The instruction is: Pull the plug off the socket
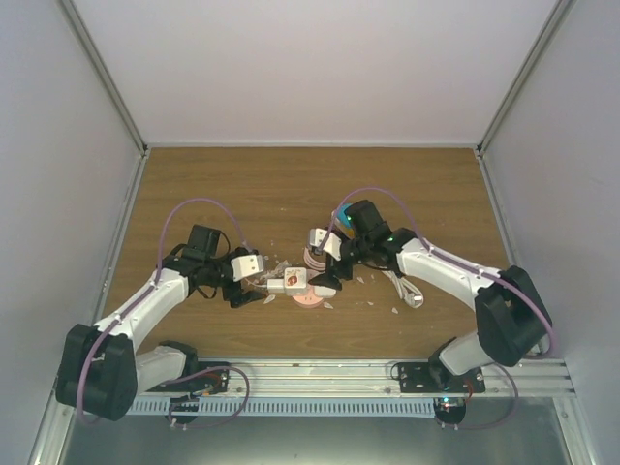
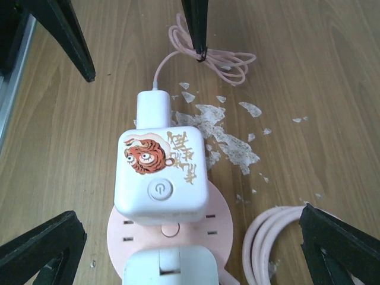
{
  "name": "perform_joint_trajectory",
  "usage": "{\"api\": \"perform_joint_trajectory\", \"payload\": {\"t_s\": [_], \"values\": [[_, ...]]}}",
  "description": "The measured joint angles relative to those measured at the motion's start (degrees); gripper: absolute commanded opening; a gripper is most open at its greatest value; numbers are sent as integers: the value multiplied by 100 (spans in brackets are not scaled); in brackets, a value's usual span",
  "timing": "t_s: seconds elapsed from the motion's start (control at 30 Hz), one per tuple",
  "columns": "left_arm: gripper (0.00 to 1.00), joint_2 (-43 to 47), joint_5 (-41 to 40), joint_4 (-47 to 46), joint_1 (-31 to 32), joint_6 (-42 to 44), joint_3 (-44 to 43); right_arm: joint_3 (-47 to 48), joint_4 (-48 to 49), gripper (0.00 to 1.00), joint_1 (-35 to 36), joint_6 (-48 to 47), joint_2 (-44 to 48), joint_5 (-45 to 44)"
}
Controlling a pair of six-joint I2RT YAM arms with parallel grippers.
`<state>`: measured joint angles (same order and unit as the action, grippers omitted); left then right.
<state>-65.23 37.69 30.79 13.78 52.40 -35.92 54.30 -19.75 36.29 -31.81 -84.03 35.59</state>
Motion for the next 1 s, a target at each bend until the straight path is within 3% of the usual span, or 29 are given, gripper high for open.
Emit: {"api": "perform_joint_trajectory", "payload": {"t_s": [0.4, 1.0], "values": [[75, -225, 295, -774, 13, 96, 540, 59, 538, 100, 588, 101, -839, -273], [45, -841, 227, -1574, 496, -74, 540, 192, 695, 86, 791, 173, -1423, -234]]}}
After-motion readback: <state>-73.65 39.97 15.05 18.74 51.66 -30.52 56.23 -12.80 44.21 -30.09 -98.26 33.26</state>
